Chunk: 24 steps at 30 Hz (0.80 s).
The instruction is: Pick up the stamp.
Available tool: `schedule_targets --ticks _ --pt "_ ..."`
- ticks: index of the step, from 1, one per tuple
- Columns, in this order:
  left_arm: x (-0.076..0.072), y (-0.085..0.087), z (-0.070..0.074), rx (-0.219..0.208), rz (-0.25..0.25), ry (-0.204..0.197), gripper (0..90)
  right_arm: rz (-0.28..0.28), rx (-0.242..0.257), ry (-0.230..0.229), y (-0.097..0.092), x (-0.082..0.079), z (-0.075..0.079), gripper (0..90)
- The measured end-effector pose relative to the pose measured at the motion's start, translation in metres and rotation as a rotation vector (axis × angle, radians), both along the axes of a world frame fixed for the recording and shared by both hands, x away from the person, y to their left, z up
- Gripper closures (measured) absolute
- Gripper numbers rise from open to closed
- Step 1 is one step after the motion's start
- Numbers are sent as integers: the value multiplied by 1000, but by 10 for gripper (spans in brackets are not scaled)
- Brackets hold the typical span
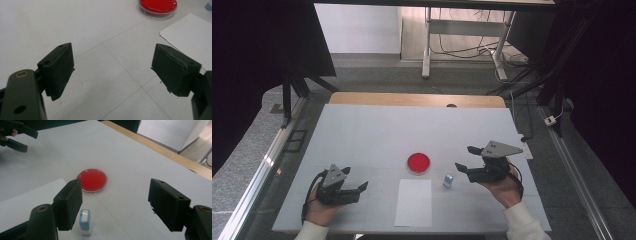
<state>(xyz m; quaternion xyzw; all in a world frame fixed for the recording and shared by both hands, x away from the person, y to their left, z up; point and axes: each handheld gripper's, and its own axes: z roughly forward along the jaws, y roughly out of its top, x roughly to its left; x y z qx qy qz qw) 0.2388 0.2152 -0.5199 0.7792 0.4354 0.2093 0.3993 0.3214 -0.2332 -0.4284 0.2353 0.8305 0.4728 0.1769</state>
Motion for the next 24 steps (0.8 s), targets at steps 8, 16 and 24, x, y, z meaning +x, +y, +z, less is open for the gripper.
schedule_targets --ticks 8,16,24 --pt "0 0 -1 9 4 -2 181 54 -34 25 15 -1 -7 274" --pt "0 -1 -1 18 10 2 181 69 -59 57 20 -2 -18 282" --pt "0 -1 -2 21 7 4 181 74 -93 79 24 -3 -27 289"
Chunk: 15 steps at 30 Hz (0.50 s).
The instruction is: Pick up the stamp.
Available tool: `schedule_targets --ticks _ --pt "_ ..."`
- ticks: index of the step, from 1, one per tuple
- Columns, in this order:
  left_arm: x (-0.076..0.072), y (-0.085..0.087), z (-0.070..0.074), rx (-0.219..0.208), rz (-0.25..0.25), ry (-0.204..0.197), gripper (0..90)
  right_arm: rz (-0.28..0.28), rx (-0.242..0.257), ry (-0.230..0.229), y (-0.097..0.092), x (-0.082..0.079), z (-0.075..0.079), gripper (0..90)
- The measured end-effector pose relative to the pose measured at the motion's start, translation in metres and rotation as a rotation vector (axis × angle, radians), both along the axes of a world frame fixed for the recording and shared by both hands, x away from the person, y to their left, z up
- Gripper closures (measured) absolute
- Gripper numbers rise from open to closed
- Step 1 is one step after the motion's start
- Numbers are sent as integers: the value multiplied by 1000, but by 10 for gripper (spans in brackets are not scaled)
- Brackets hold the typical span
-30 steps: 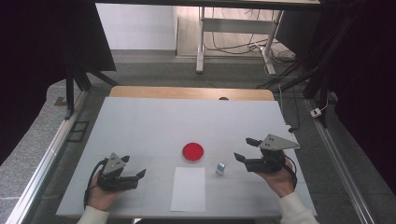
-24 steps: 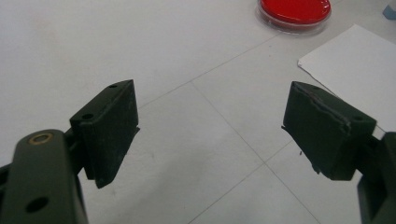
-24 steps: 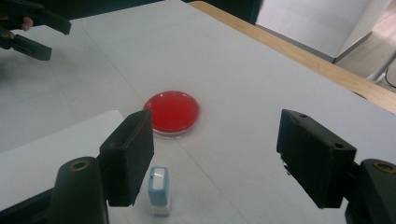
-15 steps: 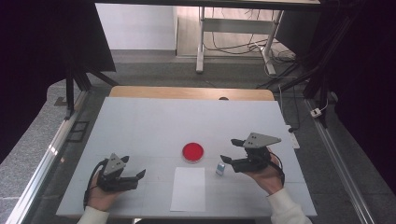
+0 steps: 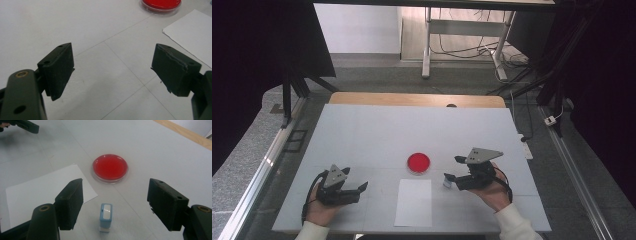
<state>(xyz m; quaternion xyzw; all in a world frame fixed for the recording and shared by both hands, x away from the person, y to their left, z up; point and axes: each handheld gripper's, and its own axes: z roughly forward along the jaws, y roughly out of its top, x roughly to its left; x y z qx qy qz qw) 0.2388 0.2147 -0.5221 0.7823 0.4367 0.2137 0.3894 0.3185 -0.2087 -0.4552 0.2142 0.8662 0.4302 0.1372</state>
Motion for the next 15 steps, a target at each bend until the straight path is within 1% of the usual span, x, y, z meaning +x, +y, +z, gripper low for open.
schedule_targets --ticks 1,4,11,15 --pt "0 0 0 1 -2 2 181 3 -10 5 1 0 -3 291" --pt "0 0 -1 3 0 4 181 -2 -20 15 2 -1 -5 295" --pt "1 -1 -2 2 -4 7 181 -2 -34 15 2 -1 -9 311" --pt "1 -1 -2 7 -5 11 181 2 -60 26 6 -1 -16 343"
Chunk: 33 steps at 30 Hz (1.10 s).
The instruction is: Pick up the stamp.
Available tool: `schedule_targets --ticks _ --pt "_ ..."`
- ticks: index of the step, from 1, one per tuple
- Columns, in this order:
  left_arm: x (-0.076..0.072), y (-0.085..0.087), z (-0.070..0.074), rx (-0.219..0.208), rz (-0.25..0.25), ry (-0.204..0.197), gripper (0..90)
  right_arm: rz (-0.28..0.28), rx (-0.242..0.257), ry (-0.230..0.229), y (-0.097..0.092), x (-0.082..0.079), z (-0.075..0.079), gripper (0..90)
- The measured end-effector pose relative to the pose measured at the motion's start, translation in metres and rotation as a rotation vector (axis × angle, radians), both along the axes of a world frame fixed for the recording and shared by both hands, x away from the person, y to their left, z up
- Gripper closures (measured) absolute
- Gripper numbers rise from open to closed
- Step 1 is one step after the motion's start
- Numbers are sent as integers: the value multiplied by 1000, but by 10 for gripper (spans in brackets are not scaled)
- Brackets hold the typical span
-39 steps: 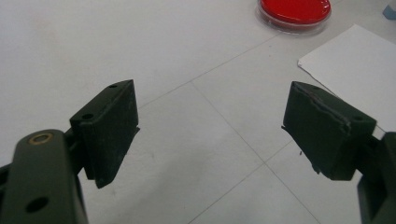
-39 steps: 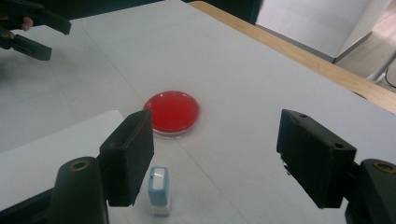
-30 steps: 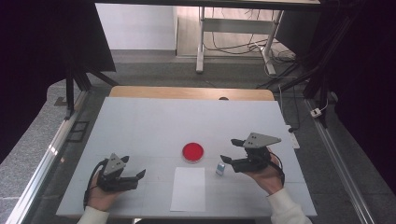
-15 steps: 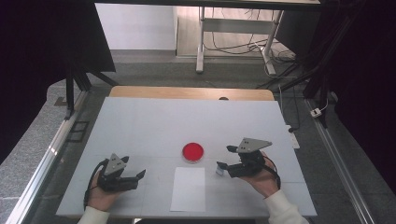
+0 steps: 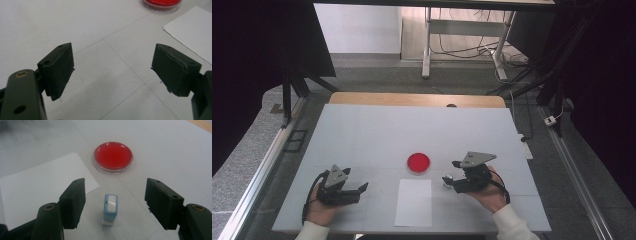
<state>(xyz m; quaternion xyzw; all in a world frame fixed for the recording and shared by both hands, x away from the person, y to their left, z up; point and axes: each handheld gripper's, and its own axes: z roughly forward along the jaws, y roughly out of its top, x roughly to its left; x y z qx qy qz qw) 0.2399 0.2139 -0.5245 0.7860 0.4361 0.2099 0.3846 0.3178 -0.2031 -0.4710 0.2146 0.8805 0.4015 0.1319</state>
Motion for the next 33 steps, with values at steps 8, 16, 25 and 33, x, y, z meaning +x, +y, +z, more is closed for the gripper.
schedule_targets --ticks 8,16,25,33 --pt "0 0 0 2 -5 1 181 -3 -29 13 3 0 -11 449" --pt "0 -1 -1 10 -6 8 181 8 -52 28 4 1 -17 564" --pt "0 0 -2 13 -3 9 181 14 -45 19 3 0 -17 740" --pt "0 0 -2 14 -1 8 181 33 -51 3 5 -2 -16 751"
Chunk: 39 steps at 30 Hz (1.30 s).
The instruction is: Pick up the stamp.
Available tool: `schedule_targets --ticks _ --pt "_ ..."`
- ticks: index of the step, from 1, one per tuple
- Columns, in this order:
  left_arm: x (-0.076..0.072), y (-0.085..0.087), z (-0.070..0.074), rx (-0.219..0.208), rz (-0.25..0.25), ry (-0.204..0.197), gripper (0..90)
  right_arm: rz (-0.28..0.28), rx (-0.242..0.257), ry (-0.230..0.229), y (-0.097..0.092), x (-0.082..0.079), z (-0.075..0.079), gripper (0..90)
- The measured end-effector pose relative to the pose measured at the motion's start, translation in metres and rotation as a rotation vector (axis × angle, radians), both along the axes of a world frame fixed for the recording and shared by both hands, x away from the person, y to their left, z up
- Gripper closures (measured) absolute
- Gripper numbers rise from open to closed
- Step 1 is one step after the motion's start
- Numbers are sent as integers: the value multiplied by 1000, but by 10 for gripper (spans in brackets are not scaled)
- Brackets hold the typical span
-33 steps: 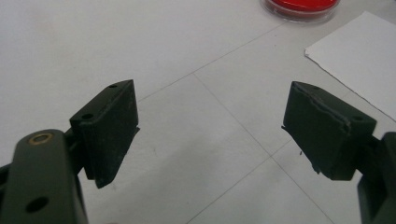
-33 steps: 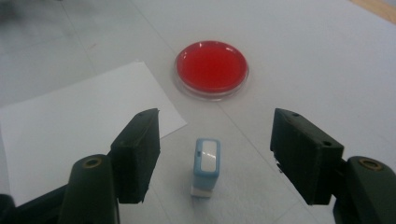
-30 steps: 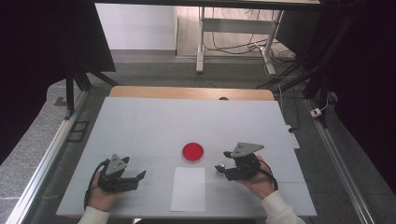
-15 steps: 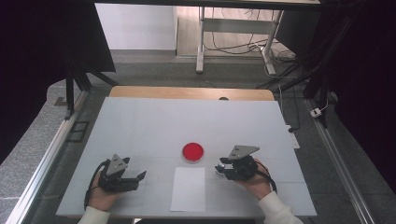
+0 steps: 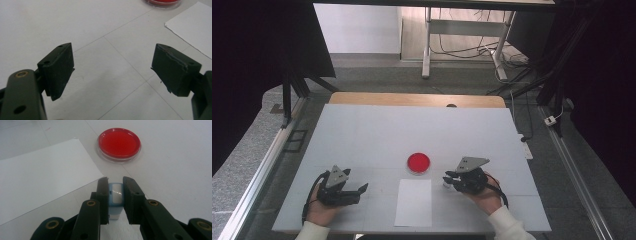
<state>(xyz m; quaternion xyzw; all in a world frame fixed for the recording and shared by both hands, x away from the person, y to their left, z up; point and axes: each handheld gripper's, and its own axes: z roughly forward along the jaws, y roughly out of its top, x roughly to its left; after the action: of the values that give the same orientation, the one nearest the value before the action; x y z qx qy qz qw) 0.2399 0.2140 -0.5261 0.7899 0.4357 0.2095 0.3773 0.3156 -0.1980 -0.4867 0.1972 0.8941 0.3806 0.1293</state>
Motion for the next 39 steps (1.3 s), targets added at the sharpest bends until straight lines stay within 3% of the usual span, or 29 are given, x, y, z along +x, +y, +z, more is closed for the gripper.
schedule_targets --ticks 21,39 --pt "0 0 0 -2 -1 -3 181 -36 119 -60 -9 -3 15 753" --pt "3 1 1 -29 -9 -11 181 -63 223 -76 -5 0 30 752"
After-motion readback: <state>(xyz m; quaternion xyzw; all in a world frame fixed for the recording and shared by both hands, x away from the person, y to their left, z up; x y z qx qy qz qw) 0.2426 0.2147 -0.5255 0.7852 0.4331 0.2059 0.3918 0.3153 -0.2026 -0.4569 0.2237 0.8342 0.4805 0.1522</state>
